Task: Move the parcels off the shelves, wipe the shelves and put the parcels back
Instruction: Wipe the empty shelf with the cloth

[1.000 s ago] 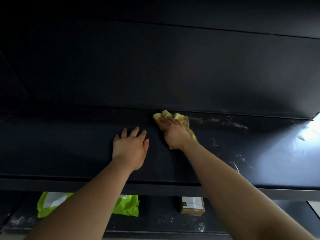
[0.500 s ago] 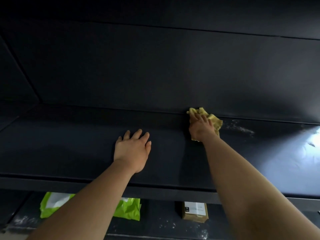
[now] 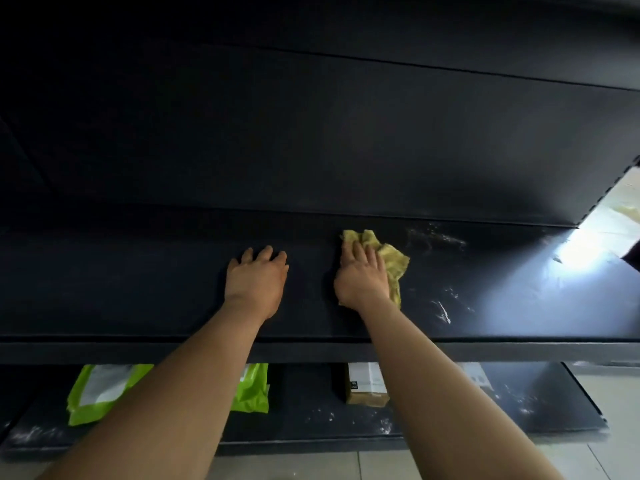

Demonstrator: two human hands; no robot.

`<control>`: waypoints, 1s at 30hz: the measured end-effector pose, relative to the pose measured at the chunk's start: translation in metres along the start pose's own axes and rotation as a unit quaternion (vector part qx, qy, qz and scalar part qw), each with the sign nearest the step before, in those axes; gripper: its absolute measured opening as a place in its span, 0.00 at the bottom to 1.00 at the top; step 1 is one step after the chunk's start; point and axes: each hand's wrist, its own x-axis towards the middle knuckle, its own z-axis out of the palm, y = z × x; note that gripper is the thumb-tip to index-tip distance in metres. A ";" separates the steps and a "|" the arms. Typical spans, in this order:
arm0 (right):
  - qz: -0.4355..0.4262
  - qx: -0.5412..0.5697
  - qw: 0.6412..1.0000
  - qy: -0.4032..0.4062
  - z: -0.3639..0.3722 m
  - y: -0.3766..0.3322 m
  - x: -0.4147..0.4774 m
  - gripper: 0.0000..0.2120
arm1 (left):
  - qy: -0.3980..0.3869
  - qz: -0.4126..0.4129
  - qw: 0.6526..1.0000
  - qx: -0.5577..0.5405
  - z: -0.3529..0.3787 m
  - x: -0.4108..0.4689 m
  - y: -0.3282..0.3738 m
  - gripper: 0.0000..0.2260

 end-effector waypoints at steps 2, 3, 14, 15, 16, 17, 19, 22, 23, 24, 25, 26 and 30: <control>-0.028 0.006 1.000 0.010 -0.001 0.007 -0.010 0.28 | 0.008 0.015 1.000 0.014 -0.005 -0.005 0.004 0.19; -0.033 0.008 0.999 0.016 -0.002 0.015 -0.014 0.27 | 0.015 0.024 0.999 0.021 -0.008 -0.008 0.006 0.18; -0.079 0.012 0.996 0.043 -0.006 0.072 -0.053 0.27 | 0.034 0.076 0.995 -0.050 -0.017 -0.035 0.063 0.16; -0.094 0.016 0.995 0.042 -0.006 0.077 -0.056 0.27 | 0.027 0.073 0.996 -0.052 -0.017 -0.035 0.070 0.17; -0.101 0.019 0.994 0.042 -0.008 0.087 -0.058 0.26 | 0.018 0.070 0.996 -0.049 -0.017 -0.034 0.078 0.18; -0.100 0.020 0.994 0.043 -0.010 0.098 -0.060 0.26 | 0.008 0.065 0.997 -0.042 -0.017 -0.033 0.084 0.19; -0.087 0.020 0.994 0.057 -0.015 0.123 -0.061 0.27 | -0.007 0.055 0.998 -0.020 -0.015 -0.031 0.092 0.22; -0.049 0.016 0.995 0.080 -0.025 0.167 -0.061 0.30 | -0.007 0.047 0.999 0.004 -0.010 -0.027 0.093 0.24; -0.029 0.017 0.996 0.086 -0.028 0.180 -0.059 0.31 | -0.003 0.047 0.999 0.010 -0.009 -0.026 0.093 0.25; -0.007 0.019 0.996 0.089 -0.031 0.190 -0.058 0.32 | 0.001 0.048 0.999 0.014 -0.007 -0.025 0.092 0.25; 0.016 0.023 0.996 0.086 -0.033 0.197 -0.055 0.32 | 0.003 0.048 0.999 0.017 -0.005 -0.025 0.092 0.25; 0.036 0.028 0.996 0.077 -0.034 0.200 -0.052 0.32 | 0.003 0.048 0.999 0.019 -0.004 -0.025 0.092 0.25; -0.005 0.033 0.998 0.061 -0.032 0.187 -0.045 0.35 | 0.002 0.040 0.999 0.033 -0.002 -0.026 0.094 0.25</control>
